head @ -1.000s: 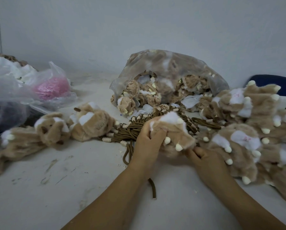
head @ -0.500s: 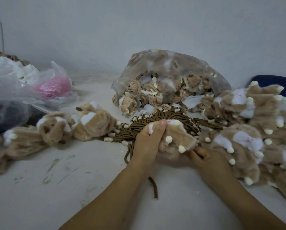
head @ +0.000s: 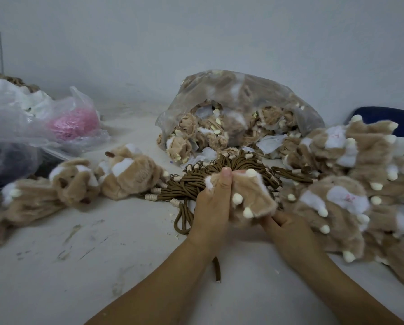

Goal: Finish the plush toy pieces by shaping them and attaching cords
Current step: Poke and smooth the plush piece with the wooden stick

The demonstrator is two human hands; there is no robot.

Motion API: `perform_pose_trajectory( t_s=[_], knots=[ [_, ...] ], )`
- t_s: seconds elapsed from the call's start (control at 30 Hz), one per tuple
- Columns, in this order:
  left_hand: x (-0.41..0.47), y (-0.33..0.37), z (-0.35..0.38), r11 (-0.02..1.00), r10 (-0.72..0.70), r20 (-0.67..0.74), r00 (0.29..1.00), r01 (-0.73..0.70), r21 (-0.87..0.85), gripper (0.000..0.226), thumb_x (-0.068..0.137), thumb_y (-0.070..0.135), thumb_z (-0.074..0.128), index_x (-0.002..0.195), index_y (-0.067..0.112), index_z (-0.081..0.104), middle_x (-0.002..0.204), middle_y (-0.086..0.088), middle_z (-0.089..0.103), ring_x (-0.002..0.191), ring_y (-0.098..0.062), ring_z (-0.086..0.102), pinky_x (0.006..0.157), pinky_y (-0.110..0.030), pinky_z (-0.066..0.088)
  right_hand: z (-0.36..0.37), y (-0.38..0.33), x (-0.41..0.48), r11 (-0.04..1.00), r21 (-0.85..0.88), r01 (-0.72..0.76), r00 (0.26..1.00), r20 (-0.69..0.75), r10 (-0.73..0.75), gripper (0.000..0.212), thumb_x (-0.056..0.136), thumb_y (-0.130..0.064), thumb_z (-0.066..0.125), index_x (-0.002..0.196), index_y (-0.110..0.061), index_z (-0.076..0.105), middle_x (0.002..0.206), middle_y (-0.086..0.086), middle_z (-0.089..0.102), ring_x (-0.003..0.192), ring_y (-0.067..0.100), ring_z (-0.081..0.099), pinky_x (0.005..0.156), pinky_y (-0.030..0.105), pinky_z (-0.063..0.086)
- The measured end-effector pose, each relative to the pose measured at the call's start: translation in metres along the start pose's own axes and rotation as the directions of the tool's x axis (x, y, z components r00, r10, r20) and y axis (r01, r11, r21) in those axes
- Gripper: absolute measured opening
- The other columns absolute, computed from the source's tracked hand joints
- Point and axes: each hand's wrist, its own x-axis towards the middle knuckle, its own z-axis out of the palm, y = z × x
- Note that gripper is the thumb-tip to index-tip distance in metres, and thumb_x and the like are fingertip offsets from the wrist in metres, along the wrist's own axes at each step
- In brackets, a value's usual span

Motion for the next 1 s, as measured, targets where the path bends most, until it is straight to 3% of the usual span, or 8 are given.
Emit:
perform_pose_trajectory(
  t_s=[0.1, 0.2, 0.37, 0.57, 0.63, 0.77, 0.87, 1.0],
  knots=[
    [0.000, -0.001, 0.000, 1.000, 0.017, -0.034, 0.999, -0.017, 0.002, 0.056, 0.092, 0.068, 0.036, 0.101, 0.030, 0.076, 0.092, -0.002, 0.077, 0.091, -0.015, 0.073, 0.074, -0.023, 0.057, 0.000, 0.000, 0.001, 1.000, -0.020, -0.009, 0.999, 0.046, 0.010, 0.059, 0.081, -0.054, 0.059, 0.068, 0.004, 0.060, 0.053, 0.008, 0.044, 0.050, 0.005, 0.035, 0.047, 0.025, 0.025],
    [0.002, -0.001, -0.002, 0.999, 0.053, -0.111, 0.992, -0.052, 0.013, 0.053, 0.095, 0.064, 0.030, 0.103, 0.036, 0.074, 0.105, -0.004, 0.074, 0.100, -0.016, 0.070, 0.084, -0.033, 0.056, -0.001, -0.003, -0.001, 1.000, -0.016, -0.019, 0.997, 0.068, 0.020, 0.077, 0.062, -0.076, 0.049, 0.058, 0.001, 0.044, 0.052, 0.005, 0.035, 0.050, 0.010, 0.035, 0.047, 0.025, 0.027],
    [0.002, 0.001, -0.002, 0.995, 0.091, -0.172, 0.981, -0.096, -0.018, 0.052, 0.096, 0.062, 0.031, 0.116, 0.035, 0.070, 0.124, -0.016, 0.060, 0.113, -0.024, 0.062, 0.100, -0.046, 0.051, -0.004, 0.001, 0.000, 0.995, -0.052, -0.083, 0.992, 0.090, 0.087, 0.084, 0.060, -0.081, 0.045, 0.064, 0.003, 0.043, 0.055, 0.005, 0.038, 0.051, 0.013, 0.038, 0.046, 0.026, 0.029],
    [0.000, -0.002, 0.002, 0.999, 0.041, -0.196, 0.980, -0.046, -0.020, 0.071, 0.090, 0.070, 0.029, 0.122, 0.018, 0.067, 0.114, -0.001, 0.072, 0.108, -0.006, 0.065, 0.098, -0.025, 0.051, -0.001, -0.002, 0.000, 0.998, 0.037, -0.056, 0.996, 0.073, 0.053, 0.080, 0.064, -0.077, 0.047, 0.066, 0.003, 0.052, 0.058, 0.020, 0.046, 0.051, 0.018, 0.046, 0.051, 0.026, 0.032],
    [-0.002, -0.005, 0.006, 1.000, 0.023, -0.193, 0.981, -0.023, -0.002, 0.069, 0.088, 0.069, 0.029, 0.117, 0.021, 0.070, 0.110, 0.005, 0.073, 0.105, 0.001, 0.065, 0.092, -0.016, 0.051, 0.002, -0.006, -0.001, 0.994, 0.088, -0.059, 0.997, 0.045, 0.055, 0.068, 0.062, -0.075, 0.048, 0.054, -0.008, 0.037, 0.051, 0.005, 0.034, 0.049, 0.011, 0.035, 0.046, 0.023, 0.028],
    [-0.001, -0.001, 0.006, 0.999, 0.003, -0.116, 0.993, -0.009, -0.050, 0.070, 0.093, 0.070, 0.030, 0.114, 0.018, 0.071, 0.111, 0.000, 0.073, 0.110, -0.008, 0.066, 0.098, -0.030, 0.051, 0.001, -0.008, 0.001, 0.992, 0.109, -0.064, 0.997, 0.047, 0.060, 0.063, 0.063, -0.073, 0.048, 0.052, -0.012, 0.035, 0.051, -0.002, 0.033, 0.047, 0.009, 0.032, 0.043, 0.021, 0.027],
    [0.001, 0.001, 0.001, 1.000, 0.009, -0.081, 0.997, -0.010, -0.012, 0.066, 0.085, 0.072, 0.044, 0.105, 0.016, 0.073, 0.101, 0.000, 0.075, 0.098, -0.008, 0.069, 0.082, -0.020, 0.054, -0.002, -0.003, 0.003, 0.999, 0.009, -0.045, 0.997, 0.065, 0.044, 0.078, 0.065, -0.073, 0.045, 0.065, 0.005, 0.051, 0.057, 0.002, 0.045, 0.052, 0.009, 0.040, 0.049, 0.023, 0.031],
    [0.004, -0.001, 0.000, 1.000, -0.006, -0.146, 0.989, 0.009, 0.021, 0.038, 0.079, 0.051, 0.063, 0.096, 0.019, 0.074, 0.092, 0.003, 0.076, 0.086, -0.006, 0.071, 0.070, -0.016, 0.052, -0.002, -0.001, 0.002, 1.000, -0.015, -0.025, 0.999, 0.044, 0.025, 0.078, 0.064, -0.074, 0.044, 0.062, 0.004, 0.047, 0.056, 0.003, 0.041, 0.050, 0.008, 0.036, 0.048, 0.021, 0.030]
  ],
)
